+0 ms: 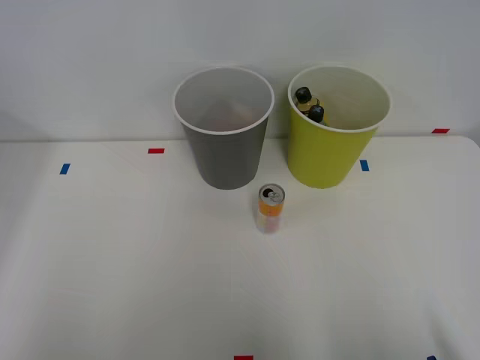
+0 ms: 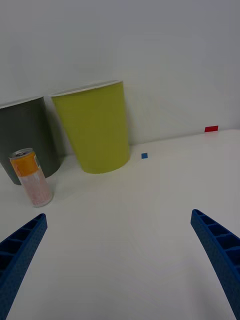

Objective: Put cans in the gray bin, plastic bottles in the light green bin

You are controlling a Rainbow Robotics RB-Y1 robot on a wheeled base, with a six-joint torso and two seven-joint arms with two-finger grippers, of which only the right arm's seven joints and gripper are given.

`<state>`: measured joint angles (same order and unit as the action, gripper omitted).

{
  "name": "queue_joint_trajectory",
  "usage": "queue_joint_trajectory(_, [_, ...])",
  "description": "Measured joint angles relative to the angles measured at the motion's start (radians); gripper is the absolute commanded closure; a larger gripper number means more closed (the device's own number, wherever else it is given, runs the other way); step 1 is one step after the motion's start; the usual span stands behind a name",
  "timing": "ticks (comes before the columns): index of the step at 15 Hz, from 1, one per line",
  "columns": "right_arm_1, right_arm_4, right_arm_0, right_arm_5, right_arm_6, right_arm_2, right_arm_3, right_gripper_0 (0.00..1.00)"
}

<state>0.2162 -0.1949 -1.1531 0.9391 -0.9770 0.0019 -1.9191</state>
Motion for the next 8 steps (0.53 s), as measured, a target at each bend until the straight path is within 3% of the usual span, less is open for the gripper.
queue_joint_trajectory(8, [-0.004,-0.010,0.000,0.000,-0.003,-0.002,0.001,0.00])
